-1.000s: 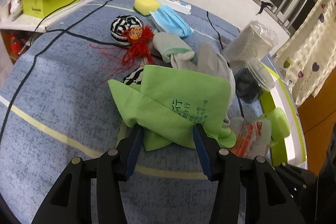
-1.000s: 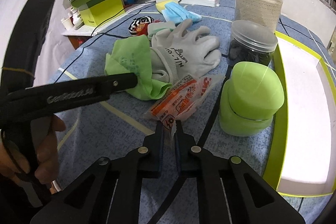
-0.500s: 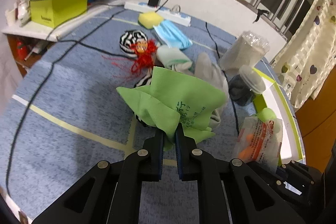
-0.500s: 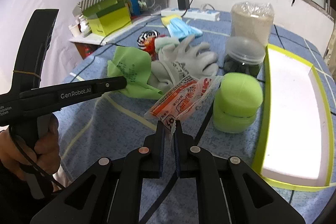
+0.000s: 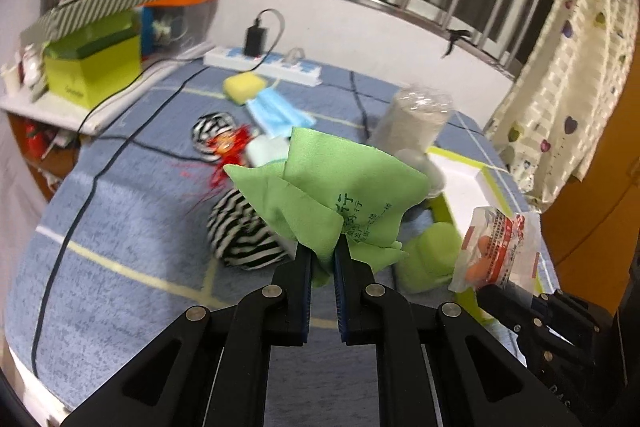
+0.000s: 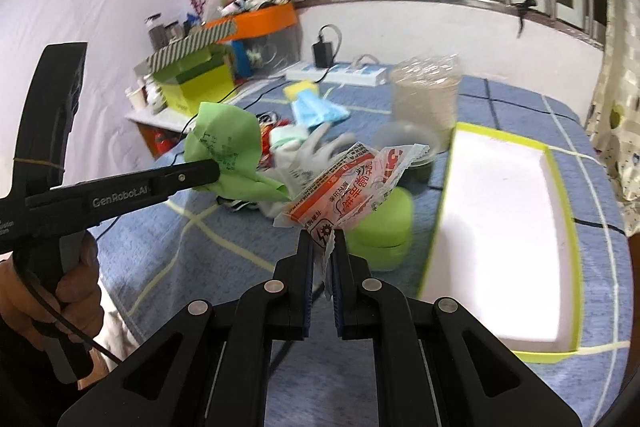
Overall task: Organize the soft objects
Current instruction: 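Carry the packet with the right gripper while the left gripper carries the cloth into the tray, then open both grippers to drop the packet and cloth inside the white tray, then move the right gripper to the white glove while the left gripper approaches the striped sock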
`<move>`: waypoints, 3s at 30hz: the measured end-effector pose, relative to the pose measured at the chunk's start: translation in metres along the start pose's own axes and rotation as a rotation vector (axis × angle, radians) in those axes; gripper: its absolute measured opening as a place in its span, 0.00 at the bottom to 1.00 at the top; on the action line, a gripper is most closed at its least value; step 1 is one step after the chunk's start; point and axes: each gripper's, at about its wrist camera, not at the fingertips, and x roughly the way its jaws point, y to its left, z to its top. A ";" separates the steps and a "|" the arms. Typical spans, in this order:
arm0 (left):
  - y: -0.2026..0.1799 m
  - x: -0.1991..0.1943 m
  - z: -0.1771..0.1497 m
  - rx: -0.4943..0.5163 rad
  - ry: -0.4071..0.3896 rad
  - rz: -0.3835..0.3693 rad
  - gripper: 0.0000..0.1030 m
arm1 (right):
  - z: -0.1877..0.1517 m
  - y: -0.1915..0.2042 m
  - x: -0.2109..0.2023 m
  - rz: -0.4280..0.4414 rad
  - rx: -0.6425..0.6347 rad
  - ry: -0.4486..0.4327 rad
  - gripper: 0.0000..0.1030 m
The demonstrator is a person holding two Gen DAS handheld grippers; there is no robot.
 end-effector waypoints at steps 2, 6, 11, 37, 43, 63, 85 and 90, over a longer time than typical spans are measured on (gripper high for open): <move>-0.012 0.000 0.003 0.022 -0.005 -0.015 0.09 | 0.001 -0.009 -0.006 -0.015 0.015 -0.015 0.08; -0.038 0.002 0.010 0.071 -0.010 -0.051 0.09 | 0.002 -0.030 -0.016 -0.051 0.048 -0.038 0.08; -0.076 0.013 0.015 0.145 0.003 -0.104 0.09 | -0.001 -0.056 -0.024 -0.094 0.099 -0.047 0.08; -0.177 0.108 -0.007 0.313 0.236 -0.220 0.12 | -0.028 -0.156 -0.003 -0.218 0.256 0.120 0.36; -0.179 0.109 -0.006 0.318 0.235 -0.235 0.29 | -0.028 -0.155 -0.012 -0.238 0.245 0.103 0.44; -0.155 0.054 0.000 0.307 0.111 -0.235 0.37 | -0.011 -0.131 -0.044 -0.271 0.229 -0.006 0.44; -0.047 0.017 0.004 0.122 0.046 -0.115 0.37 | 0.014 -0.051 -0.027 -0.131 0.089 -0.025 0.44; -0.031 0.017 0.003 0.099 0.047 -0.106 0.37 | 0.018 -0.040 -0.021 -0.111 0.065 -0.020 0.44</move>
